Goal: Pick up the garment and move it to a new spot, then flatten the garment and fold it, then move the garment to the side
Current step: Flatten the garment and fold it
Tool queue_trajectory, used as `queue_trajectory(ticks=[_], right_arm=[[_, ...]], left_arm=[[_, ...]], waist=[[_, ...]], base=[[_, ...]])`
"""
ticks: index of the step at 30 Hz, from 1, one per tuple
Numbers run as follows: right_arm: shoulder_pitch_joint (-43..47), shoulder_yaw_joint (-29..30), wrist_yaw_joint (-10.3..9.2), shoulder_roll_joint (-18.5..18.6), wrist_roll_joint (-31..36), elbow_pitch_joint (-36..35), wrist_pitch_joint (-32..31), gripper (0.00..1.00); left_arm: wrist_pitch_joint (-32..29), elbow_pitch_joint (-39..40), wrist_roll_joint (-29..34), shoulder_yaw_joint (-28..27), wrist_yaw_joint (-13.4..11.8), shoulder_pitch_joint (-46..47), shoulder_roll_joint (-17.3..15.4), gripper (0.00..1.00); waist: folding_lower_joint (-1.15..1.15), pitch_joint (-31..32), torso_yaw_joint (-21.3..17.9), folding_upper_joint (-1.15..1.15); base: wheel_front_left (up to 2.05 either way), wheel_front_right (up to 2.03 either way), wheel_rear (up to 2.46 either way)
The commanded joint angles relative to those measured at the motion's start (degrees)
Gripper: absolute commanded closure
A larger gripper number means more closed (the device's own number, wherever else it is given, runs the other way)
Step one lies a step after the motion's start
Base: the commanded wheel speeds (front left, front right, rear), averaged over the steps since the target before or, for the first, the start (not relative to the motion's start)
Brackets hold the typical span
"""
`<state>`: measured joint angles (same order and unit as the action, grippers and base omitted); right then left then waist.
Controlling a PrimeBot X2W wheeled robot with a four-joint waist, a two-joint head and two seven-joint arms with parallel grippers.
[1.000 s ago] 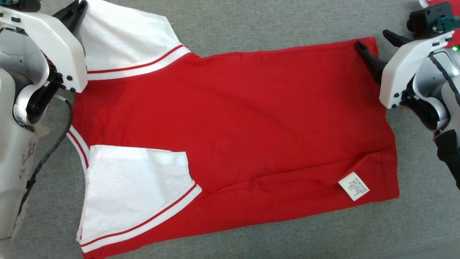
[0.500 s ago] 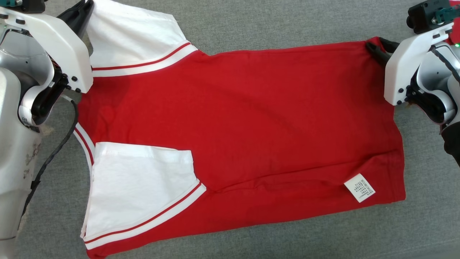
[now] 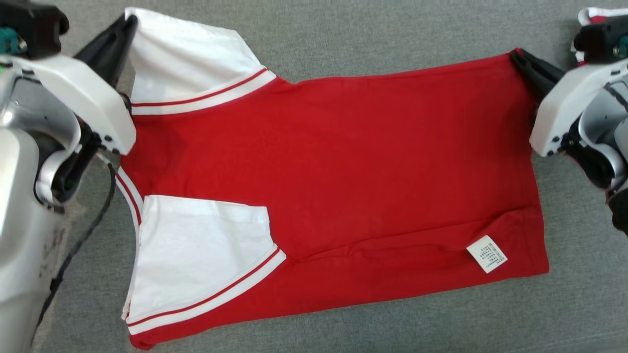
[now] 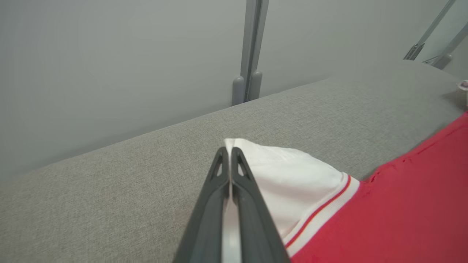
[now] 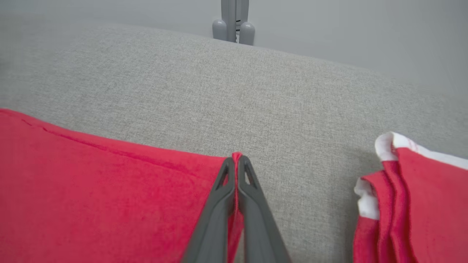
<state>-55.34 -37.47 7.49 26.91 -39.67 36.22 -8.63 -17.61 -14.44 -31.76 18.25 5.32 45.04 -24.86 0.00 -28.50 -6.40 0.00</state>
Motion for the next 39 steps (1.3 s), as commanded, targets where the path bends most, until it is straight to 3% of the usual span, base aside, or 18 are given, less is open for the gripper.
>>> queue_trajectory(ticks=[1,9,20,25,38,39], right_arm=[[1.8,-0.1,0.01,1.0,-0.9,-1.2,1.5,1.0],[9.8,1.6,0.01,3.6,-2.7,-7.8,6.4,1.0],[26.0,8.9,0.01,5.1,-1.1,-17.3,9.7,1.0],[32.6,12.7,0.01,3.8,-0.1,-20.6,9.2,1.0],[41.7,17.3,0.01,0.8,6.2,-24.4,10.4,1.0],[42.3,17.6,0.01,0.5,6.8,-24.5,10.7,0.85]], left_arm=[[0.7,1.6,-0.5,-0.5,0.0,-1.9,-0.6,1.0],[2.1,12.9,-1.5,-1.4,-2.2,-12.2,-2.3,1.0],[4.2,27.3,-1.8,-1.9,-8.3,-32.8,-2.8,1.0],[6.2,27.9,-3.0,-0.9,-9.4,-39.9,-1.4,1.0],[12.3,21.4,-5.4,0.3,-8.7,-45.6,2.8,1.0],[12.8,21.1,-5.5,0.2,-8.5,-45.9,2.9,1.0]], waist=[[0.0,1.0,0.0,0.0],[0.0,4.6,0.2,0.0],[0.0,9.1,1.3,0.0],[0.0,10.6,1.8,0.0],[0.0,12.8,2.3,0.0],[0.0,13.0,2.3,0.0]], base=[[0.0,0.0,0.0],[0.0,0.0,0.0],[0.0,0.0,0.0],[0.0,0.0,0.0],[0.0,0.0,0.0],[0.0,0.0,0.0]])
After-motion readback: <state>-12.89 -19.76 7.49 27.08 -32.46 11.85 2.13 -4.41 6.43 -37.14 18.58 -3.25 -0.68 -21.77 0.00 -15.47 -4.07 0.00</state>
